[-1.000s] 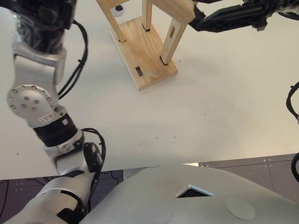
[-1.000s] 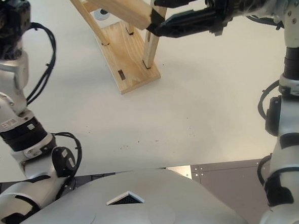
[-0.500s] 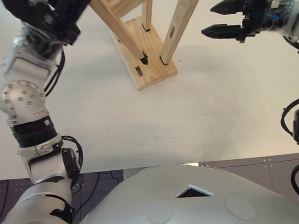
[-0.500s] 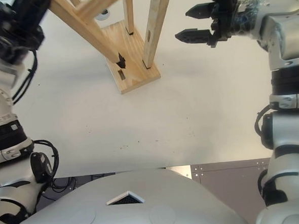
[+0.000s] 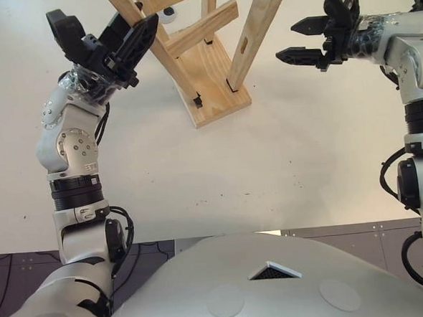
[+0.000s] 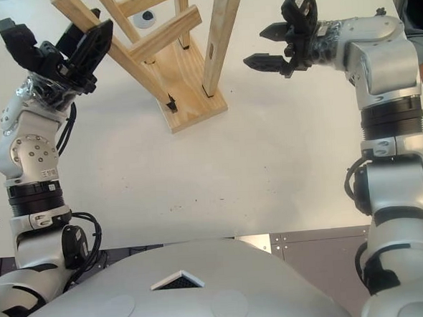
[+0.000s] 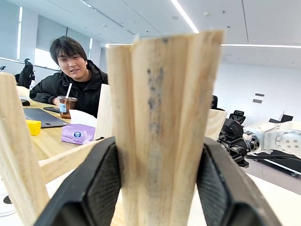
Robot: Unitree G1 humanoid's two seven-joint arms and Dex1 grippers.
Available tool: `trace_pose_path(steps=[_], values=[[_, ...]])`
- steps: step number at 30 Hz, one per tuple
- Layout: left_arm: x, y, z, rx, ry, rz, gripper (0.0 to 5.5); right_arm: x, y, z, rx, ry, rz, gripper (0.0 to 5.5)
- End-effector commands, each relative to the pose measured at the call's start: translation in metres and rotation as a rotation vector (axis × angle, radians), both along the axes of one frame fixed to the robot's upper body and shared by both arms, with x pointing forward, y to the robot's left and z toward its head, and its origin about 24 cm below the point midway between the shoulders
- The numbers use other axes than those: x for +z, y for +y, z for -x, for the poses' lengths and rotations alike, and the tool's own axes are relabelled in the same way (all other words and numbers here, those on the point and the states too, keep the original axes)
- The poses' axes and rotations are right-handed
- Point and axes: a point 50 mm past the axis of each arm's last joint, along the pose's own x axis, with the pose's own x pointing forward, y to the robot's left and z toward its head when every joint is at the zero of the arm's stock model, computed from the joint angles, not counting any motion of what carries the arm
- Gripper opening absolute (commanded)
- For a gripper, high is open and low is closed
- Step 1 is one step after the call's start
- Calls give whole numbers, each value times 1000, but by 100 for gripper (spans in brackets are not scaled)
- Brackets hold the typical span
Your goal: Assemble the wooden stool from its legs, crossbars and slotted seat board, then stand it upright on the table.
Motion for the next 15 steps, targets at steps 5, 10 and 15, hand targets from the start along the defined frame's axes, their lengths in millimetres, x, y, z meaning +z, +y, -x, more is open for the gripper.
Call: trace_pose_path(steps=[5, 10, 15], values=[[-11, 0, 2, -7, 8, -79, 214, 4, -1, -4, -15, -15, 9, 375], [-11, 1, 1, -3, -3, -93, 213, 4, 1, -4, -16, -15, -2, 375], [-11, 2, 2, 4, -17, -99, 212, 9, 5, -8, -22, -15, -29, 375]])
